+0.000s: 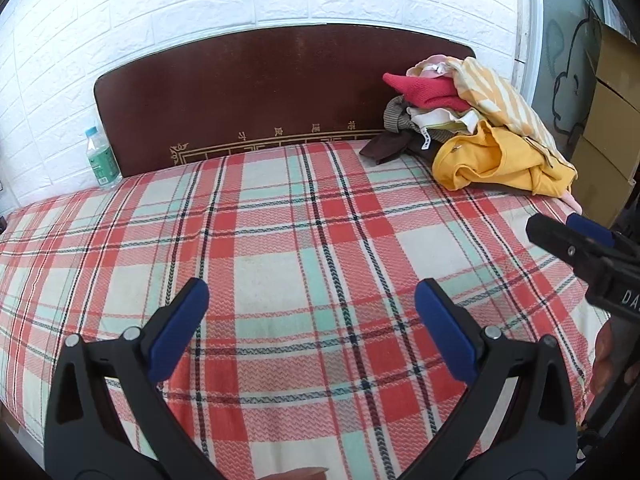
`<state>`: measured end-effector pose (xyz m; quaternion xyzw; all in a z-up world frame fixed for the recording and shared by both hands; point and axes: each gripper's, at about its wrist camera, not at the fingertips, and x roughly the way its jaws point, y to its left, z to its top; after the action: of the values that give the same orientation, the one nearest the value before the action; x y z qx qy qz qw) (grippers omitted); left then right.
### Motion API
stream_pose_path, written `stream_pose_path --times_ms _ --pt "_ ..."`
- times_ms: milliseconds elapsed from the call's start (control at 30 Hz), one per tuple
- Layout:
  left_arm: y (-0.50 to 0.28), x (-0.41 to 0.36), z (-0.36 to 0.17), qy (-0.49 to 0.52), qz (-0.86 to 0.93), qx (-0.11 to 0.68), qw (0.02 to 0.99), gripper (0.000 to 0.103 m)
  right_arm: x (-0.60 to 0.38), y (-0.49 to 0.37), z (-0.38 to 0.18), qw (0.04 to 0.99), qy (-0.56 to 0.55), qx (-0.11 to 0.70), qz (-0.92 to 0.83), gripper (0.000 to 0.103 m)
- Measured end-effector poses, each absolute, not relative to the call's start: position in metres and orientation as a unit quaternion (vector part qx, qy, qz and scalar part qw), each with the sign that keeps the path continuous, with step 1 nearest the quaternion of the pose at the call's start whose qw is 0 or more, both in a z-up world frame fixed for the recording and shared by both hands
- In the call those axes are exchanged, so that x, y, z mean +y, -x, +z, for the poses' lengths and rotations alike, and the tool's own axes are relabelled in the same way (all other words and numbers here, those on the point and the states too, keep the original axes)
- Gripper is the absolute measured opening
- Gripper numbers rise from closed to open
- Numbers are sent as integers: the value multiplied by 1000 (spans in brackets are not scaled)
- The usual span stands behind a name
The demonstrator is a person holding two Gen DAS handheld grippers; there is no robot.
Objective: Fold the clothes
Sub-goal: 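Move the right tool toward the orange-and-white striped garment on the clothes pile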
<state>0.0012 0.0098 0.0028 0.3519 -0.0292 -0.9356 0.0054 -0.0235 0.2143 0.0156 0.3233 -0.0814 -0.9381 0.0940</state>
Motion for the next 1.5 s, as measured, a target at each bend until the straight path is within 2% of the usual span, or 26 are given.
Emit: stream_pose_path --times_ms 533,1500 --pt "-7 24 16 -352 -935 -15 -36 103 232 6 37 78 -285 -43 -954 103" --pt "18 40 3 -365 -930 -39 -25 103 276 53 34 64 -296 -20 -953 103"
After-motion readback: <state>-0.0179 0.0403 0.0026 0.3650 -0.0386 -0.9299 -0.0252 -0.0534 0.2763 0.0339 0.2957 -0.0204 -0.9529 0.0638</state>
